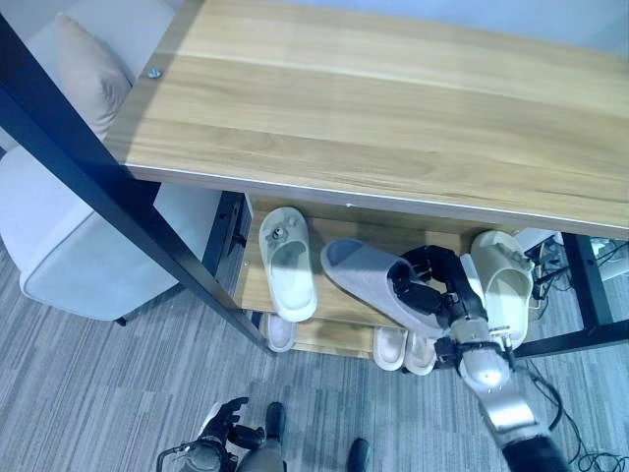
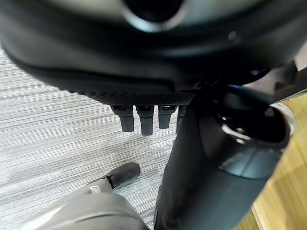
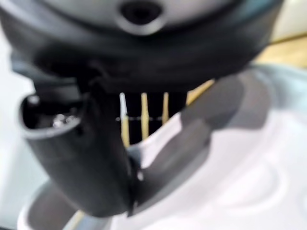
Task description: Arrange the slippers neatly on the shoe rack.
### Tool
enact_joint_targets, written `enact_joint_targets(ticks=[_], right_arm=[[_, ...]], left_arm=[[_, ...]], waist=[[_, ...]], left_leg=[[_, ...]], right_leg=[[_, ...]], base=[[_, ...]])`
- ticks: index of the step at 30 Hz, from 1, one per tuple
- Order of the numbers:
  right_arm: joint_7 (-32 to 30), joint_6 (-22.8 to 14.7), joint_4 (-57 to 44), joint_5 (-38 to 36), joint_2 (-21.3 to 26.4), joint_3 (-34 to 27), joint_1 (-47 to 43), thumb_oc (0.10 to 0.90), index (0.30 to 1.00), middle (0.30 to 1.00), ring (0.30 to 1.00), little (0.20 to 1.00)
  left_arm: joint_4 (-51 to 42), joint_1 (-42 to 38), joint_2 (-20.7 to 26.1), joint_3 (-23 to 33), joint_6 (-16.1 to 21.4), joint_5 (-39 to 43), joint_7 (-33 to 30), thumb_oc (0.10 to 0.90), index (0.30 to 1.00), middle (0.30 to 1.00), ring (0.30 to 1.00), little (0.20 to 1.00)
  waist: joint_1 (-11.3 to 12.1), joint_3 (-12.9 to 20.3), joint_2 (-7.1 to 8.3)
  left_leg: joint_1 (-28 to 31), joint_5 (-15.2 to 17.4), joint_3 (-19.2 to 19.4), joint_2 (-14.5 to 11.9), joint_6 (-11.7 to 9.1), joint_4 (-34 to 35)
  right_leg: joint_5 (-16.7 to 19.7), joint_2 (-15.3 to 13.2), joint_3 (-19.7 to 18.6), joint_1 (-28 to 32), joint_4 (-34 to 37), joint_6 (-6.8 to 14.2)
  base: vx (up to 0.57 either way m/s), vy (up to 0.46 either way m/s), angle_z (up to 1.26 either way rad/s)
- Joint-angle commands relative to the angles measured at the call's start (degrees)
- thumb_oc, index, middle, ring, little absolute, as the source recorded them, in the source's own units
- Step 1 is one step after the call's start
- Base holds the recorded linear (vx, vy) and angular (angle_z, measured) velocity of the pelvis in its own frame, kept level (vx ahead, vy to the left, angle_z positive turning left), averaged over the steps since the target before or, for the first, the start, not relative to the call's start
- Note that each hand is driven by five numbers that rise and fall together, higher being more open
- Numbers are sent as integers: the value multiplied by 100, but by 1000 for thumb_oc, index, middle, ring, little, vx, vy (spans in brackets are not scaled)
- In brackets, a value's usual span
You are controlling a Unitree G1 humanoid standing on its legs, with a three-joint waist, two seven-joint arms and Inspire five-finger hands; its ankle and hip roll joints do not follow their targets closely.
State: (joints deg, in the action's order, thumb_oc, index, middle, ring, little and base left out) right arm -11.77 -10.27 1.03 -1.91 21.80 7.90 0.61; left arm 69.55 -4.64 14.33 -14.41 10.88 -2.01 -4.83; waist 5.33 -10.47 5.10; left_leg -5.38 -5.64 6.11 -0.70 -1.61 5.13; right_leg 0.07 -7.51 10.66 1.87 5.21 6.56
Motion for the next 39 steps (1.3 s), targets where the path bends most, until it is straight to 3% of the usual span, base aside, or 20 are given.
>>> enact_joint_targets(ticks=[1, 5, 8, 11, 14, 17, 20, 21, 22, 24, 26, 31, 36, 38, 39], right_arm=[[333, -734, -637, -686, 33, -328, 47, 400, 300, 300, 300, 300], [525, -765, -875, -831, -82, -233, 415, 400, 300, 300, 300, 300], [781, -796, -1018, -1073, -98, -86, 930, 400, 300, 300, 300, 300], [1170, -836, -1077, -1216, 3, 171, 1381, 400, 300, 300, 300, 300], [1350, -754, -689, -1164, 57, 481, 1526, 400, 300, 300, 300, 300], [1519, -755, -668, -1163, 203, 526, 1828, 400, 300, 300, 300, 300], [1547, -728, -562, -1094, 312, 527, 1880, 400, 300, 300, 300, 300], [1598, -707, -426, -1028, 379, 588, 1880, 400, 300, 300, 300, 300], [1598, -708, -426, -1028, 379, 588, 1880, 400, 300, 300, 300, 300], [1606, -644, -216, -1025, 423, 687, 1761, 400, 300, 300, 300, 300], [1635, -626, -136, -1036, 409, 650, 1835, 400, 300, 300, 300, 300], [1661, -490, 318, -952, 393, 675, 1942, 400, 300, 300, 300, 300], [1661, -328, 959, -721, 349, 870, 1763, 400, 300, 300, 300, 300], [1536, -282, 1331, -714, 249, 1004, 1377, 400, 300, 300, 300, 300], [1534, -287, 1341, -713, 245, 1006, 1365, 400, 300, 300, 300, 300]], left_arm=[[498, 263, -178, 29, 18, -136, -65, 800, 900, 900, 900, 900], [503, 273, -170, 59, 28, -155, -64, 800, 900, 900, 900, 900], [359, 260, -65, 137, 82, -22, -113, 800, 900, 900, 900, 900], [290, 439, 9, 258, 145, 86, -77, 800, 900, 900, 900, 900], [330, 436, 68, 440, 192, 159, -98, 800, 900, 900, 900, 900], [273, 459, 25, 524, 249, 246, -144, 800, 900, 900, 900, 900], [275, 435, -42, 474, 265, 288, -157, 800, 900, 900, 900, 900], [385, 479, -113, 498, 255, 258, -182, 800, 900, 900, 900, 900], [385, 479, -113, 498, 255, 258, -182, 800, 900, 900, 900, 900], [584, 502, -154, 500, 200, 250, -224, 800, 900, 900, 900, 900], [631, 491, -149, 491, 157, 184, -243, 800, 900, 900, 900, 900], [676, 527, -153, 402, 98, 17, -225, 800, 900, 900, 900, 900], [476, 480, -59, 379, 98, 63, -206, 800, 900, 900, 900, 900], [390, 293, 58, 398, 84, 241, -273, 800, 900, 900, 900, 900], [391, 286, 61, 401, 83, 243, -272, 800, 900, 900, 900, 900]], waist=[[-68, 453, -99], [-233, 431, -195], [-488, 341, -327], [-478, 409, -338], [-463, 405, -297], [-452, 375, -270], [-509, 295, -288], [-521, 308, -312], [-521, 307, -312], [-525, 270, -268], [-591, 293, -306], [-674, 343, -301], [-596, 308, -240], [-568, 116, -274], [-562, 120, -268]], left_leg=[[260, 671, -38, 112, 46, -105], [292, 644, 6, 148, 78, -115], [248, 556, 15, 160, 115, -228], [263, 520, 48, 228, 108, -267], [283, 509, -32, 315, 96, -374], [202, 639, -33, 344, -2, -743], [-38, 633, 130, 188, -163, -1043], [-50, 631, 282, 11, -191, -1041], [-50, 632, 283, 11, -192, -1042], [-251, 495, 175, -240, -254, -1120], [-153, 471, 328, -366, -243, -931], [-10, 486, 407, -255, -214, -784], [79, 623, 563, -162, -106, -706], [-15, 713, 714, -233, -30, -835], [-32, 719, 723, -232, -27, -846]], right_leg=[[408, -154, -296, -441, -83, 555], [320, -208, -372, -549, -470, 566], [-112, 247, -857, -729, -1166, 388], [-357, 683, -682, -583, -1209, 200], [-384, 802, -686, -480, -1099, 95], [-300, 696, -551, -282, -819, 55], [-355, 607, -397, -292, -839, 27], [-379, 560, -313, -279, -858, 11], [-379, 560, -314, -279, -859, 11], [-457, 486, -305, -322, -995, -2], [-547, 470, -199, -332, -1048, -19], [-519, 364, -186, -290, -1087, 13], [-415, 265, -253, -413, -1234, 146], [-223, 115, -148, -1042, -2038, 418], [-232, 110, -158, -1069, -2063, 420]], base=[[-69, 59, -8], [-86, 51, -12], [-144, 65, -7], [-69, -3, 2], [-55, -45, 2], [-45, -30, 11], [-74, 50, 44], [-19, 57, 39], [-3, 118, 18], [26, 104, 4], [59, 76, -5], [132, 128, 9], [73, 115, -8], [-76, 104, -30], [-51, 78, -63]])
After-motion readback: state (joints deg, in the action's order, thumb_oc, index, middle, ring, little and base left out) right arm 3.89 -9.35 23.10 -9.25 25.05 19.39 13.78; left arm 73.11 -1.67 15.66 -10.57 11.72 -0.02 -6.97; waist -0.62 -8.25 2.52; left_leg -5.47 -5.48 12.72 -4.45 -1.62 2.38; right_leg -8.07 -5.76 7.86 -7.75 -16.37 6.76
